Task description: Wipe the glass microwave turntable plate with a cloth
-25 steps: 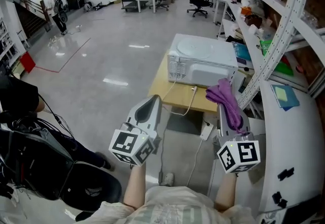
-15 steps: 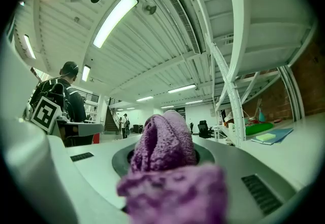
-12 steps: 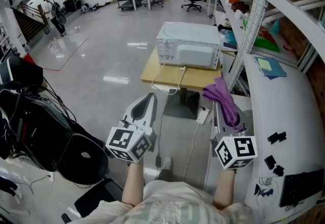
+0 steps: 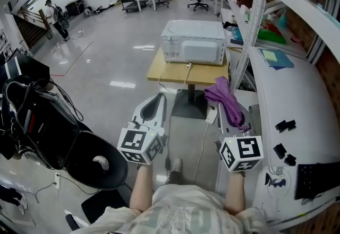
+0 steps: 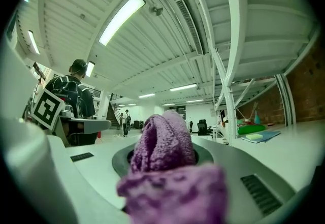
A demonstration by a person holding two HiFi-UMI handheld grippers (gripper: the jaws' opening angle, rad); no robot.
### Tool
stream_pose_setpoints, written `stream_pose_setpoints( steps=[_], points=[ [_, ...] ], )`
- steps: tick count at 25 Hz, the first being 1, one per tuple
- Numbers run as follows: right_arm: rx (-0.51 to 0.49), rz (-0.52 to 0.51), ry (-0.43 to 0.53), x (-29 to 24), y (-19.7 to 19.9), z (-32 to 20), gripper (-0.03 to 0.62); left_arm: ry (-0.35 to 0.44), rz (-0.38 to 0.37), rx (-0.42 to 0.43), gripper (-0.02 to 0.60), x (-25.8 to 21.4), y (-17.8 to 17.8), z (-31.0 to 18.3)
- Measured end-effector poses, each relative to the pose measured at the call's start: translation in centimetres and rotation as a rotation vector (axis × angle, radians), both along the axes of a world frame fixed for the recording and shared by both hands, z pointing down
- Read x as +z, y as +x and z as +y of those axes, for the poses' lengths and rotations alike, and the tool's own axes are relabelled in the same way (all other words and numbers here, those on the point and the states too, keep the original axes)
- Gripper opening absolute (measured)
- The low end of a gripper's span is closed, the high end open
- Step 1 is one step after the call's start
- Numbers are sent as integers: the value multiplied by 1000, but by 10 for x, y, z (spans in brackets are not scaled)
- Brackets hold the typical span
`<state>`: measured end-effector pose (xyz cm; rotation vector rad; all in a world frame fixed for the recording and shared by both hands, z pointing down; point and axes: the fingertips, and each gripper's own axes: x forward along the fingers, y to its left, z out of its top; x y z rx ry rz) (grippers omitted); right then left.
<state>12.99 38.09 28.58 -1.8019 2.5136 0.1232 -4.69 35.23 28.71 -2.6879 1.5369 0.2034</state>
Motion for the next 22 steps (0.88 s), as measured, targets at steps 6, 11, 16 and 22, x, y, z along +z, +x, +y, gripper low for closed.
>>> stream_pose_setpoints(
  steps=[6,11,16,22],
  points=[
    [11,-9,-14,6,0,3,57,0,2,0,0,3,-5,6],
    [11,4,-26,12,-6,12,57,-4,6,-17,0,8,-17,16],
    [4,18,-32,16,-12,23,57,-12,9,-26,0,13,-22,30],
    [8,29,-35,16,-15,39,57,-22,6,-30,0,16,-26,45]
  ],
)
